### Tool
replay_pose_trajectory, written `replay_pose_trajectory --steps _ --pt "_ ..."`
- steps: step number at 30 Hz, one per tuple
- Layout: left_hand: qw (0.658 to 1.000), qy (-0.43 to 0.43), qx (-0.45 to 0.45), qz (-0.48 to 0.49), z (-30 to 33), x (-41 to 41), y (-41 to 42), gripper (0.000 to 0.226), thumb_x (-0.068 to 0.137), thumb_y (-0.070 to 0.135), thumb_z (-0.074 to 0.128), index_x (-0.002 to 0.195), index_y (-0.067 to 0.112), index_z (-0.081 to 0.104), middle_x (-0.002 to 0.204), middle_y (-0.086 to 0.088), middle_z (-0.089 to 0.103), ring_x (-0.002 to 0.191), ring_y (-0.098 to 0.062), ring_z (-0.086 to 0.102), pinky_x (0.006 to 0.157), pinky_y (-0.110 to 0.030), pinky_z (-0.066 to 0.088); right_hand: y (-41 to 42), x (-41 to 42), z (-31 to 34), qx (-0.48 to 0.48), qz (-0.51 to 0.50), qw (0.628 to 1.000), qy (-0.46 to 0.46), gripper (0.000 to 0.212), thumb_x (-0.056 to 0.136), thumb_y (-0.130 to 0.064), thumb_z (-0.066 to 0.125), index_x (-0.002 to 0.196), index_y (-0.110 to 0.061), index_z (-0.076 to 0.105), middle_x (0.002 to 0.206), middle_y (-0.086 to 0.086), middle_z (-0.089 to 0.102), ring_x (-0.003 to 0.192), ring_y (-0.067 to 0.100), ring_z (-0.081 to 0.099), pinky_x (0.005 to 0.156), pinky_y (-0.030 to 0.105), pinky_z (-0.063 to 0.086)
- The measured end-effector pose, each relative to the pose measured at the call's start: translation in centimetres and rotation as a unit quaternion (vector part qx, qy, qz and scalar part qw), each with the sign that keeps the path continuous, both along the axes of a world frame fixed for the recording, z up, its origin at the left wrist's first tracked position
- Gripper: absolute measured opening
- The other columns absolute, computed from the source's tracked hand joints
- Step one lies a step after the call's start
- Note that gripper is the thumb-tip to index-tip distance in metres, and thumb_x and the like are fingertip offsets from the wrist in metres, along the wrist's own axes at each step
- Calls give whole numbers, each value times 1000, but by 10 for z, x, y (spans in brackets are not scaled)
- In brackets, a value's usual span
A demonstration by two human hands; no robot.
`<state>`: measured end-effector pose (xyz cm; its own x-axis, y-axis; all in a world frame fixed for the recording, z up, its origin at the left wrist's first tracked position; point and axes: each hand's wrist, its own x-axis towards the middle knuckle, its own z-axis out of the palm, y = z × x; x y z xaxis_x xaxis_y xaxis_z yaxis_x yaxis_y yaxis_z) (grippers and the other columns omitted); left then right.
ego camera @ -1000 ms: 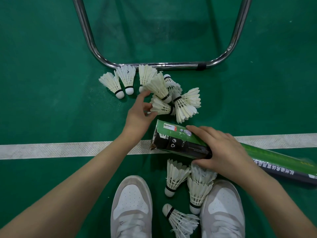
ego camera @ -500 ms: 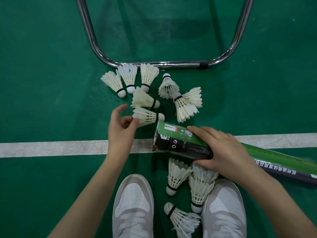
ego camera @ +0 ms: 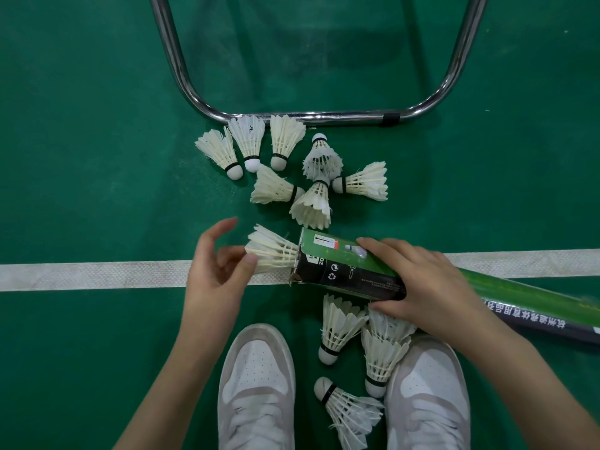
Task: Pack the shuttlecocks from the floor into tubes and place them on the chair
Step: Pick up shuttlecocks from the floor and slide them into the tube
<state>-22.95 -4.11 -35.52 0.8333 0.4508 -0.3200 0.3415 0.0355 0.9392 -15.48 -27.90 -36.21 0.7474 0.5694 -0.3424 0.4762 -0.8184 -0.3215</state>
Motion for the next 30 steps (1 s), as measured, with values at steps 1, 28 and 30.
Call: replay_pose_trajectory --steps 1,28,30 --pt "1000 0 -10 -5 0 -1 -4 42 91 3 58 122 30 51 76 6 57 70 5 57 69 -6 45 0 0 0 1 -1 1000 1 88 76 -52 64 140 -48 5 141 -16 30 125 8 33 99 25 22" --pt "987 36 32 -150 -15 10 -29 81 70 8 80 125 52 39 85 -17 60 86 -25 63 86 -32 50 0 -10 -9 41 9 998 -43 89 62 -47 77 138 -36 31 125 -3 53 107 21 54 88 37 40" --pt "987 38 29 -153 -15 11 -28 82 71 7 80 124 54 39 84 -21 59 86 -30 61 84 -35 50 0 -10 -9 42 11 998 -47 89 62 -46 77 138 -35 32 125 -2 54 107 21 55 87 37 41"
